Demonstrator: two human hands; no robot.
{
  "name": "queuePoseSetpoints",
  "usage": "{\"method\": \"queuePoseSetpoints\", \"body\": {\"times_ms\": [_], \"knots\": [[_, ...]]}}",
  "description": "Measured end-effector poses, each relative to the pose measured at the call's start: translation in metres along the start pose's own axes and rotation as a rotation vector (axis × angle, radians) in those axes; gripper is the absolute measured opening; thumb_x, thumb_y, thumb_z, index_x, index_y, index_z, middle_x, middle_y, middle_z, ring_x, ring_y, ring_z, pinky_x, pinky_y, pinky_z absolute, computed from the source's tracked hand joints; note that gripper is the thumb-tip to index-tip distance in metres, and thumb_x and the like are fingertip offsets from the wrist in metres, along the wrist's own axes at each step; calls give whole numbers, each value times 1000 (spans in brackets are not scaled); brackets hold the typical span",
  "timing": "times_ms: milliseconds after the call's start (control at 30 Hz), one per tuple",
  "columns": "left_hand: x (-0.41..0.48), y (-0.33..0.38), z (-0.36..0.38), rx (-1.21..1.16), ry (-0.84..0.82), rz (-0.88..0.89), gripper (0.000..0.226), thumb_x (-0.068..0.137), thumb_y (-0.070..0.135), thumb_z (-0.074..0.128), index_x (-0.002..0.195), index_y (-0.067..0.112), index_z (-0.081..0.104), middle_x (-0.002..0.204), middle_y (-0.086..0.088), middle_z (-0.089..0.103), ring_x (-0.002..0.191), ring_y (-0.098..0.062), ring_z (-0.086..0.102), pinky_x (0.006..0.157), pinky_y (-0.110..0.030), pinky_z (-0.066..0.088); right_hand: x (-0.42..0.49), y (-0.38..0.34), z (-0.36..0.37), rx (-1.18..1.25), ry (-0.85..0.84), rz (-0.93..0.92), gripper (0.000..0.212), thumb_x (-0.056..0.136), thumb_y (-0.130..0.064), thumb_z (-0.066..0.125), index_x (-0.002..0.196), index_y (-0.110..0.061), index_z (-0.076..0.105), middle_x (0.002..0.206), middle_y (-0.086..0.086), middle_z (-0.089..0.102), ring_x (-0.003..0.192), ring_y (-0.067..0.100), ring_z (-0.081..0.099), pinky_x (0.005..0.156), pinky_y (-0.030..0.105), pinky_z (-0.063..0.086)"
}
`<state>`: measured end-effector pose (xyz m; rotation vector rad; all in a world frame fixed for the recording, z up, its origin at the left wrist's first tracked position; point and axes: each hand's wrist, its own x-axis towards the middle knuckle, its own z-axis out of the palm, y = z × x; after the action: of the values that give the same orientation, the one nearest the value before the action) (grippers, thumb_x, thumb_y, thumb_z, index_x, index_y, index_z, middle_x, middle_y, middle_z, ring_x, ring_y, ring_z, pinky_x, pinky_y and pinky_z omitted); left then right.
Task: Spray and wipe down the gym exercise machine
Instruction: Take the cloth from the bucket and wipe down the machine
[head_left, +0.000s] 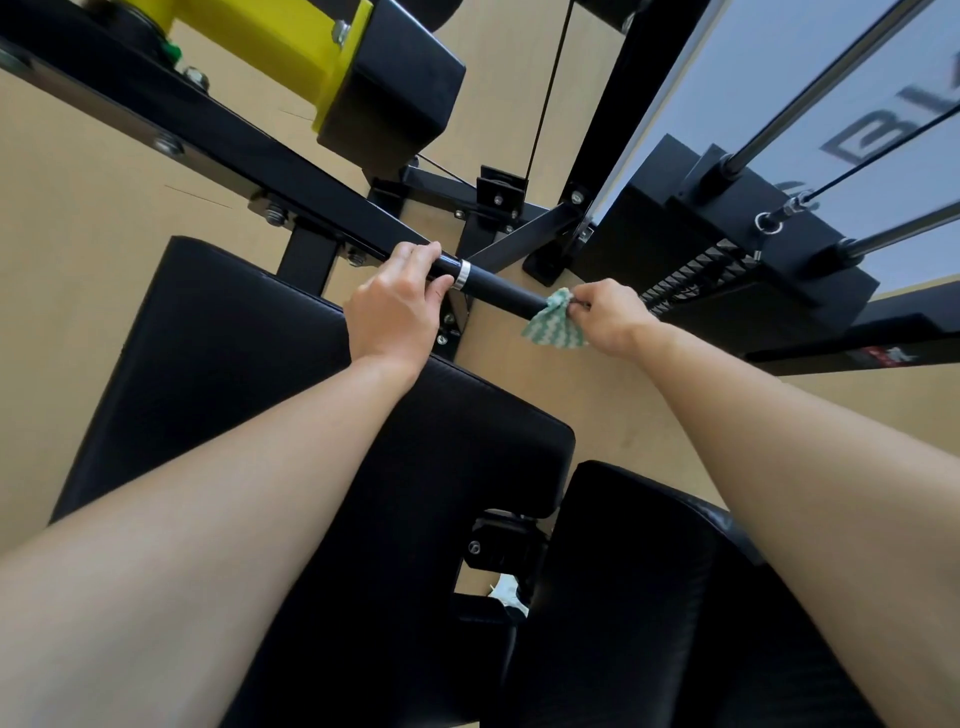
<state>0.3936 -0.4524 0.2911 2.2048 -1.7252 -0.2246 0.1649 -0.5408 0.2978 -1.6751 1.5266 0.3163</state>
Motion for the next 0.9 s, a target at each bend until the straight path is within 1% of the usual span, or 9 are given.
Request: {"method": "queuePoseSetpoints", "body": {"times_ms": [133,300,367,467,533,700,767,833,900], "knots": [[1,-1,2,4,1,-6,38,102,32,61,137,17,61,123,0,68,95,-27,70,71,-30,40,-1,-38,8,107,16,-113,28,108,-17,44,126,-20,65,106,2,62,95,21,58,78,29,39],[1,-1,3,6,10,-2,37,102,34,60,135,18,62,124,0,68,92,-30,71,68,-34,44,-2,-67,26,196,36,-266,42,106,-14,48,145,-26,56,128,7,67,113,24,62,99,40,51],[1,-1,3,4,9,-6,37,102,34,60,135,18,62,124,0,68,92,-30,70,69,-34,43,-4,-59,25,143,112,-240,40,103,-15,54,140,-28,61,123,5,69,109,24,64,96,41,54],[1,1,2,-25,-3,-27,37,102,32,61,136,18,62,123,1,67,94,-28,69,70,-33,44,-7,-39,17,-6,270,-93,17,98,-20,62,111,-24,72,101,3,69,94,27,67,79,38,56],[-1,7,-1,-59,-15,-69,38,101,31,61,137,19,60,126,2,66,102,-26,68,73,-33,46,-12,-29,12,-50,324,1,15,95,-20,67,109,-23,72,98,3,68,93,27,67,77,37,56],[-8,45,-7,-280,-24,-468,39,98,30,66,136,32,60,151,7,50,136,-19,46,79,-32,40,-27,-32,11,162,298,-42,35,87,-19,77,121,-23,67,108,-3,60,102,18,61,85,33,55],[-18,65,-7,-439,72,-652,29,95,30,68,123,31,63,134,9,56,123,-16,53,72,-24,41,-33,-39,14,290,255,-88,41,87,-16,74,127,-23,67,120,0,63,109,18,62,95,36,56],[-32,82,-5,-663,50,-873,24,95,30,70,118,27,62,108,13,61,103,-13,62,66,-20,42,-37,-44,19,404,249,-96,45,89,-9,65,132,-25,67,128,3,64,112,21,63,98,39,56],[-40,92,4,-971,-80,-1091,37,96,34,70,131,24,62,105,13,64,103,-13,65,82,-24,53,-39,-46,22,471,245,-91,52,93,-2,55,137,-27,64,130,3,65,113,20,63,98,37,57]]}}
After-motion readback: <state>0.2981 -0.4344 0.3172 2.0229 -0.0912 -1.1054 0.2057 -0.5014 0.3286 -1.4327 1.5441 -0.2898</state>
